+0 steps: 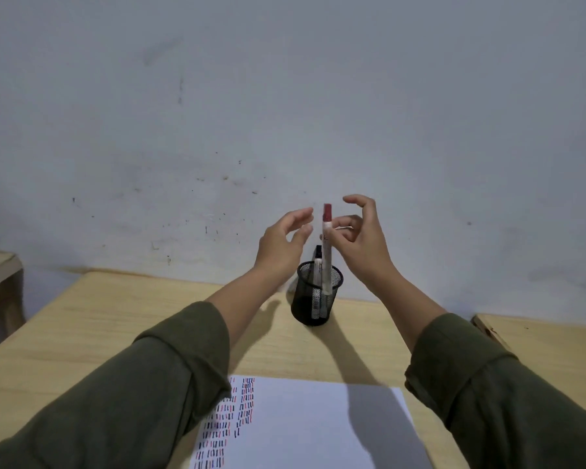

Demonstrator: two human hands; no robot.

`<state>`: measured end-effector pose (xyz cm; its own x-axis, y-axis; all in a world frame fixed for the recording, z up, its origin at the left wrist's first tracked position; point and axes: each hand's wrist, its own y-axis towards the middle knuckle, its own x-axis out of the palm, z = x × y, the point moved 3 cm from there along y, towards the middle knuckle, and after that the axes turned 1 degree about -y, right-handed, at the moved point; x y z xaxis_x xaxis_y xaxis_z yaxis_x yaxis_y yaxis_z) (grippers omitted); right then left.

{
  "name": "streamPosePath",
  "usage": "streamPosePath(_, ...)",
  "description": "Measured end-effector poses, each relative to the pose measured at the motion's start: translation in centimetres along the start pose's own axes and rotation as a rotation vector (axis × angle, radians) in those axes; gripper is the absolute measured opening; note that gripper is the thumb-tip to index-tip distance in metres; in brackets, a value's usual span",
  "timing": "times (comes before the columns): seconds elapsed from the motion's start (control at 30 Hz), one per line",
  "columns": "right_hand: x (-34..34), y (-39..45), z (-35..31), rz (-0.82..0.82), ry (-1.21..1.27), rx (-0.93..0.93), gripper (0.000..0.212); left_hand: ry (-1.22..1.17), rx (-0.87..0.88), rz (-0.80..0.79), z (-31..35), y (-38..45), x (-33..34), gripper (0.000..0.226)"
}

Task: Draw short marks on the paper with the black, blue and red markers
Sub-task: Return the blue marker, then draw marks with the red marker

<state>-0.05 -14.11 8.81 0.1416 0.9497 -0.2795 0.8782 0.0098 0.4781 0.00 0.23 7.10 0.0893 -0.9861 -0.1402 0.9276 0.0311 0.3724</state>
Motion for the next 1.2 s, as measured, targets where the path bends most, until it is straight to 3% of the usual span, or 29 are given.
streamPosePath(0.17,0.4,-3.8,-3.2,-0.118,0.061,0.053,0.037,-0.240,-0.069,-0.069,2.7,-2.7,0.0,0.032)
streamPosePath(0.43,-1.2,-10.9,-4.9,-0.281,0.052,0.223,0.037,-0.509,-0.297,0.198,3.3,-9.2,-2.1,0.033)
streamPosePath(0.6,-1.1,-15.1,-5.3,-0.196,0.361,0.248,0.031,-0.549,-0.467,0.291,2.3,-13.4,-2.3,0.039)
streamPosePath(0.7,-0.3,-17.2,-5.3,-0.142,0.537,0.254,0.024,-0.533,-0.484,0.265,1.2,-15.5,-2.0,0.038)
streamPosePath(0.83,1.0,-19.8,-5.2,-0.106,0.573,0.276,0.019,-0.493,-0.476,0.125,0.4,-17.9,-1.3,0.035)
streamPosePath(0.93,1.3,-21.0,-4.8,-0.083,0.632,0.290,0.017,-0.537,-0.469,0.070,0.6,-19.2,-1.4,0.020)
streamPosePath(1.2,2.2,-21.8,-4.8,-0.025,0.747,0.342,0.024,-0.668,-0.399,-0.048,1.1,-20.2,-1.9,0.029)
